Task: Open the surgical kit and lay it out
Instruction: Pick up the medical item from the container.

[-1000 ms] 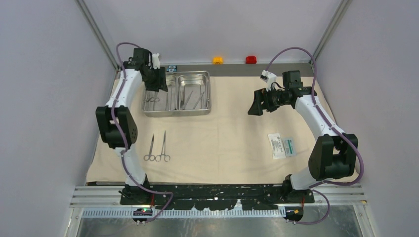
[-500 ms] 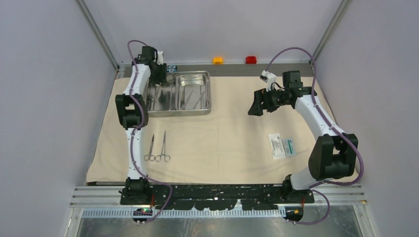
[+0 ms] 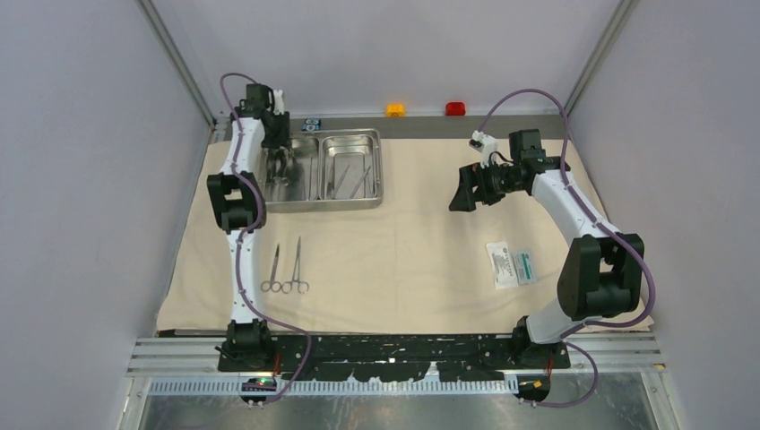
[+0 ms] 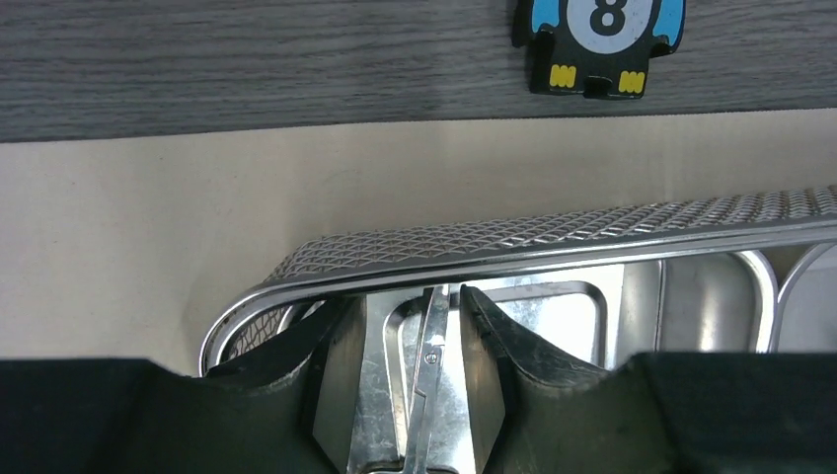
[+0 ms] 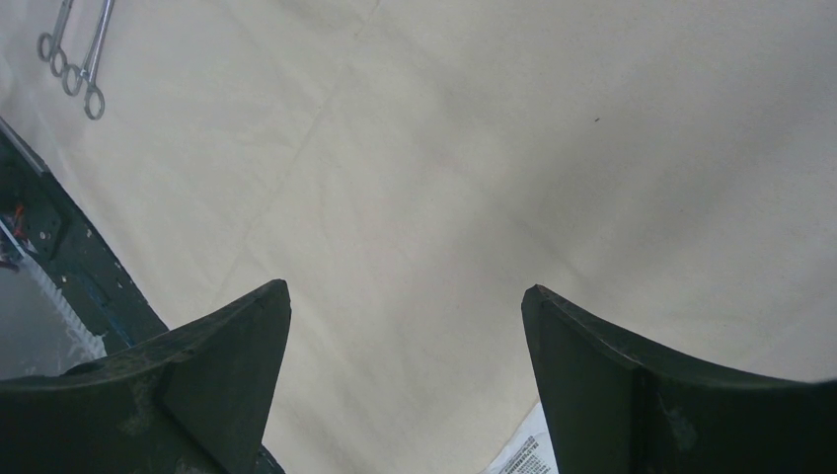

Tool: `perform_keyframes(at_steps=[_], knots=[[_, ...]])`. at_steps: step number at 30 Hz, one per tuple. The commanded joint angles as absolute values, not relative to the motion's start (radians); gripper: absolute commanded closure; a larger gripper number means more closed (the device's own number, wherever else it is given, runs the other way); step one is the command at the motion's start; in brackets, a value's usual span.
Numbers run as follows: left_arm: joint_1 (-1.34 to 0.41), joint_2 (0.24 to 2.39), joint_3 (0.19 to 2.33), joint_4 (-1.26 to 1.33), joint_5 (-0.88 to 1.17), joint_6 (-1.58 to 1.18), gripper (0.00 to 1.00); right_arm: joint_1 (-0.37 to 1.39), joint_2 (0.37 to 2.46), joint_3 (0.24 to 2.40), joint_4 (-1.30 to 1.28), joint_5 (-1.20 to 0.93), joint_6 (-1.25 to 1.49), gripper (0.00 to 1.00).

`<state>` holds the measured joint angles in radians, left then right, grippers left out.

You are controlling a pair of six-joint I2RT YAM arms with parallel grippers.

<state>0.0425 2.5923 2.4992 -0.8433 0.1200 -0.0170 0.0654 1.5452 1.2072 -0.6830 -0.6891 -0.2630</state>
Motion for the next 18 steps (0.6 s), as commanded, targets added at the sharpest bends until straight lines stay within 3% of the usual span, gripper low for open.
perform_keyframes(at_steps=[1, 7, 18], knots=[[0.052, 2.631, 2.569, -0.829, 0.147, -0.004, 0.59, 0.063, 1.543, 1.242, -0.683, -0.694, -0.283, 0.09], [0.052, 2.653, 2.572, -0.825, 0.179, -0.006, 0.59, 0.064, 1.548, 1.245, -0.687, -0.692, -0.283, 0.09], [0.051, 2.685, 2.571, -0.859, 0.147, 0.03, 0.69, 0.063, 1.542, 1.246, -0.691, -0.687, -0.29, 0.09]])
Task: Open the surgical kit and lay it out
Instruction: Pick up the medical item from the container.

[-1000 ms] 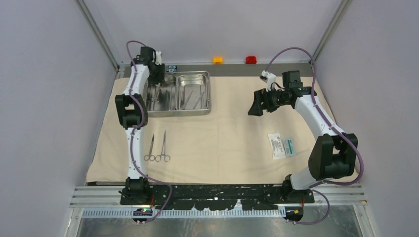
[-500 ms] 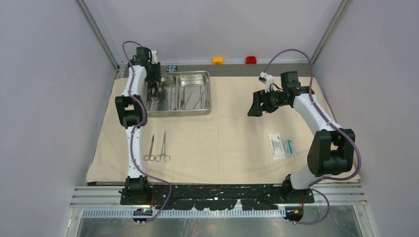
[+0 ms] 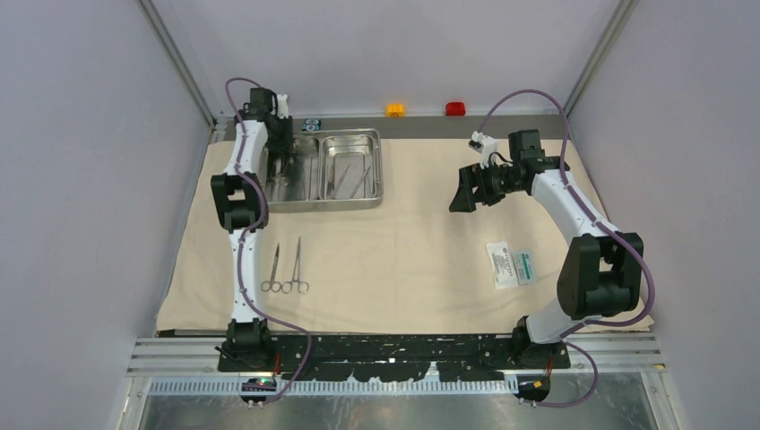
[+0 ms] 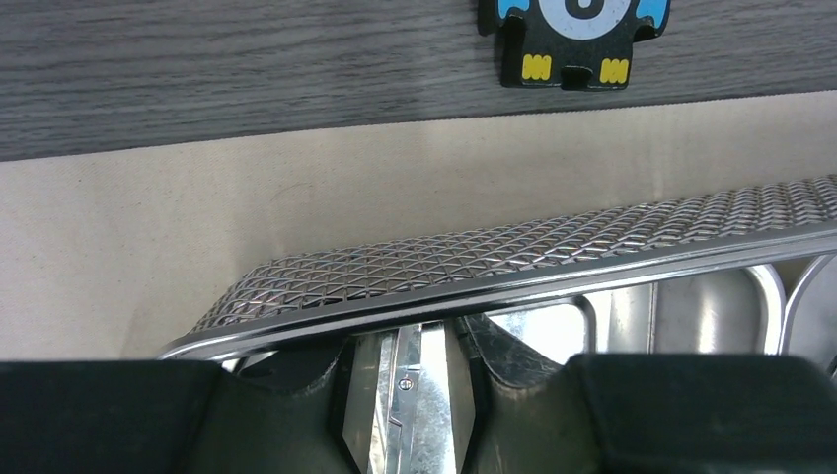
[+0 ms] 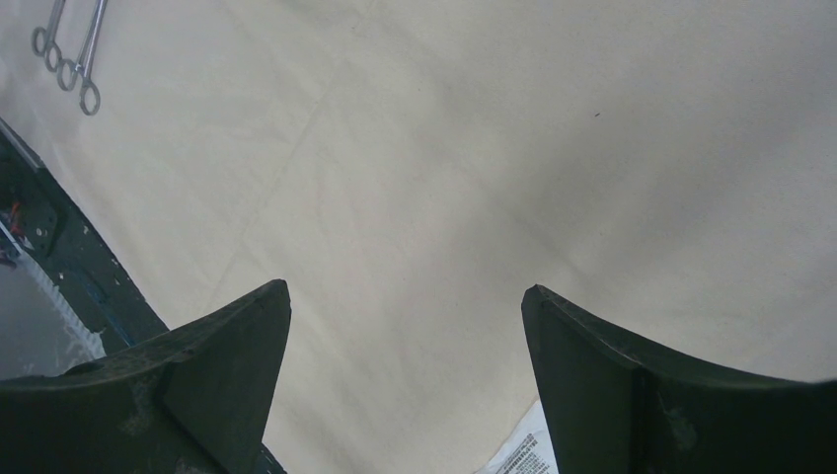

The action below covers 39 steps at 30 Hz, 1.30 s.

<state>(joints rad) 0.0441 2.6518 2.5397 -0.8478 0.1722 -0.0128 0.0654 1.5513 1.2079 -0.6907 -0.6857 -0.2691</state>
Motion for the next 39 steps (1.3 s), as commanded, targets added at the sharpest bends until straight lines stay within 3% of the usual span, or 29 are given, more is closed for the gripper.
perform_keyframes(at_steps=[1, 10, 21, 39], knots=[[0.051, 2.689, 2.571, -0.864, 0.138, 0.037, 0.69, 0.063, 1.542, 1.246, -0.693, -0.687, -0.292, 0.09], [0.05, 2.713, 2.572, -0.878, 0.132, 0.056, 0.76, 0.063, 1.543, 1.247, -0.694, -0.689, -0.292, 0.09], [0.05, 2.67, 2.582, -0.861, 0.191, 0.011, 0.99, 0.064, 1.539, 1.248, -0.696, -0.685, -0.295, 0.08], [0.041, 2.363, 2.508, -0.856, 0.186, -0.102, 1.0, 0.064, 1.534, 1.247, -0.7, -0.693, -0.297, 0.09]])
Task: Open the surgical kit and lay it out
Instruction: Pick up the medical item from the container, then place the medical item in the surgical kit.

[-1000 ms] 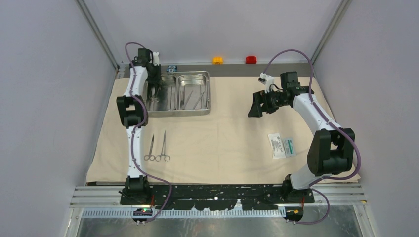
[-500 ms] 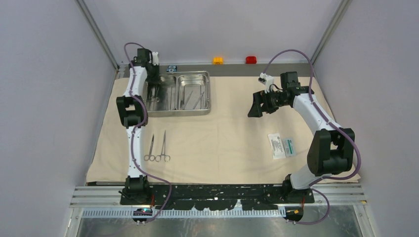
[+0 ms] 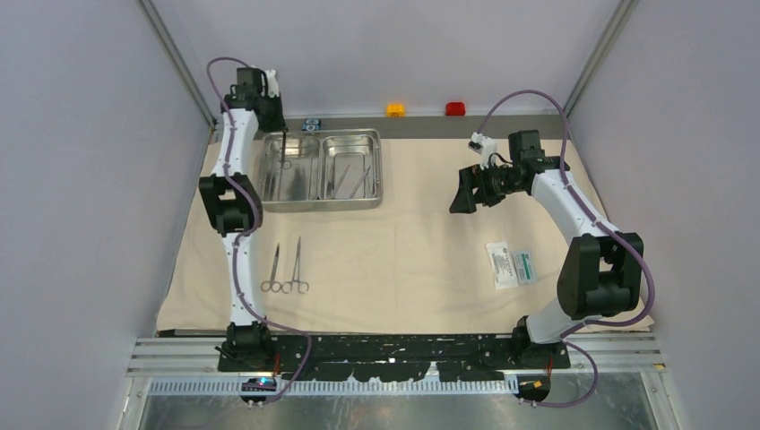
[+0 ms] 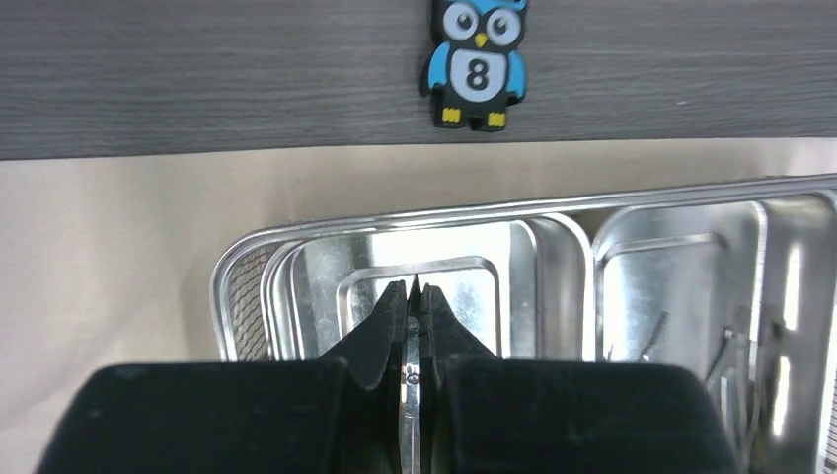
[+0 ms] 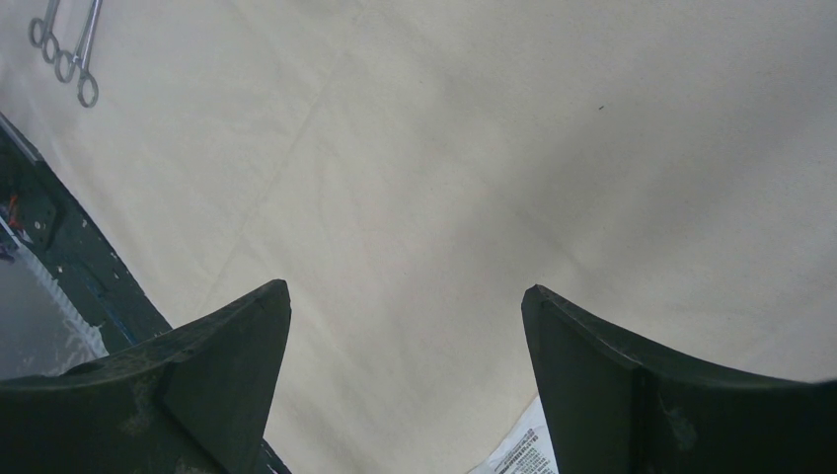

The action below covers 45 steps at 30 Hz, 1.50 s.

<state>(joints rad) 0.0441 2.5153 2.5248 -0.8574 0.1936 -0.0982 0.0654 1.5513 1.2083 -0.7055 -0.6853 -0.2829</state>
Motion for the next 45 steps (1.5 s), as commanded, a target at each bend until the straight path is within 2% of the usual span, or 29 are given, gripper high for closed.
perform_keyframes(at_steps=[1, 8, 17, 23, 30, 36, 45], knots=[[0.04, 2.345, 2.499, -0.863, 0.184, -0.1, 1.0, 0.064, 1.534, 1.25, -0.7, -0.692, -0.297, 0.08], [0.022, 2.128, 2.303, -0.878, 0.175, -0.126, 1.0, 0.064, 1.536, 1.252, -0.703, -0.699, -0.296, 0.09], [-0.111, 1.637, 1.539, -0.694, 0.174, -0.274, 1.0, 0.064, 1.532, 1.253, -0.707, -0.706, -0.297, 0.09], [-0.234, 1.434, 1.213, -0.64, 0.106, -0.366, 1.0, 0.063, 1.519, 1.256, -0.709, -0.707, -0.295, 0.09], [-0.289, 1.447, 1.05, -0.583, 0.115, -0.438, 1.0, 0.064, 1.501, 1.244, -0.693, -0.683, -0.292, 0.09], [-0.368, 1.487, 0.998, -0.539, 0.071, -0.467, 1.0, 0.064, 1.517, 1.243, -0.693, -0.664, -0.296, 0.09], [-0.37, 1.518, 0.975, -0.488, 0.007, -0.491, 1.0, 0.064, 1.542, 1.242, -0.696, -0.664, -0.299, 0.09]])
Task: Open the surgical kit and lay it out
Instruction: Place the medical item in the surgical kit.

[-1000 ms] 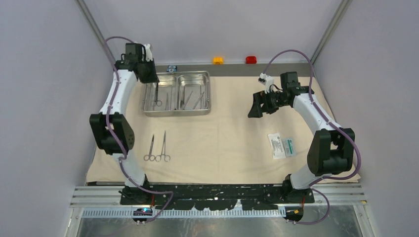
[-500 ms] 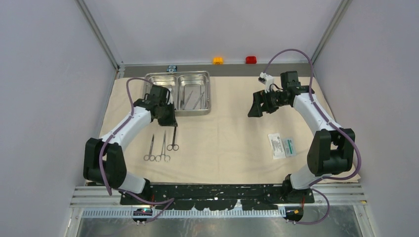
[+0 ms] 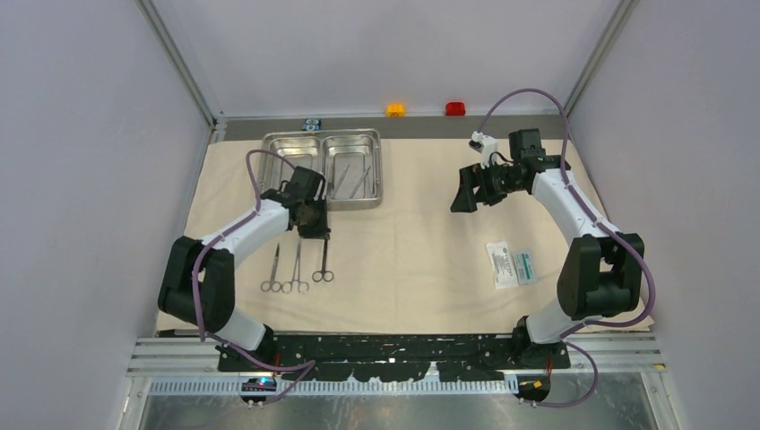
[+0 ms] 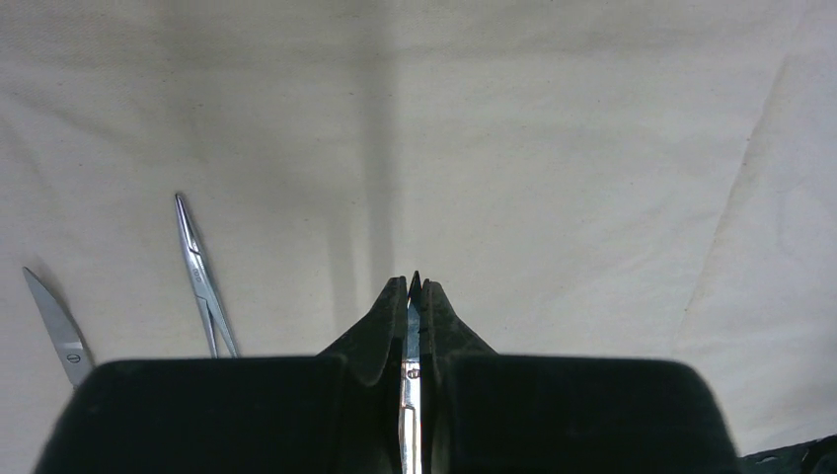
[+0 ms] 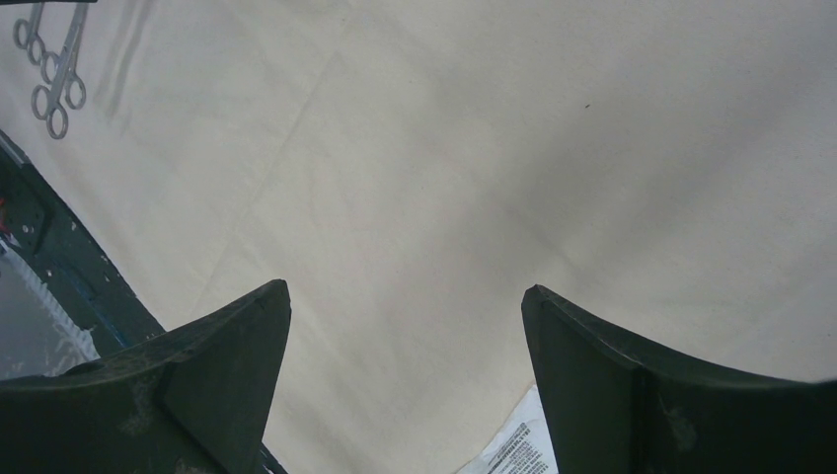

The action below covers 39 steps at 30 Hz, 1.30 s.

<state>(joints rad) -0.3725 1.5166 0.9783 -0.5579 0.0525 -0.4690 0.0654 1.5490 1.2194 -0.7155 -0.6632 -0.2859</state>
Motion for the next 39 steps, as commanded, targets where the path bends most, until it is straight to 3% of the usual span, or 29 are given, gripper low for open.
perform_keyframes(at_steps=[1, 39], knots=[[-0.37, 1.521, 0.972, -0.486, 0.008, -0.499, 1.0, 0.064, 1.542, 1.244, -0.696, -0.667, -0.298, 0.09], [-0.357, 1.557, 0.864, -0.398, -0.033, -0.488, 1.0, 0.064, 1.59, 1.264, -0.735, -0.684, -0.322, 0.08]])
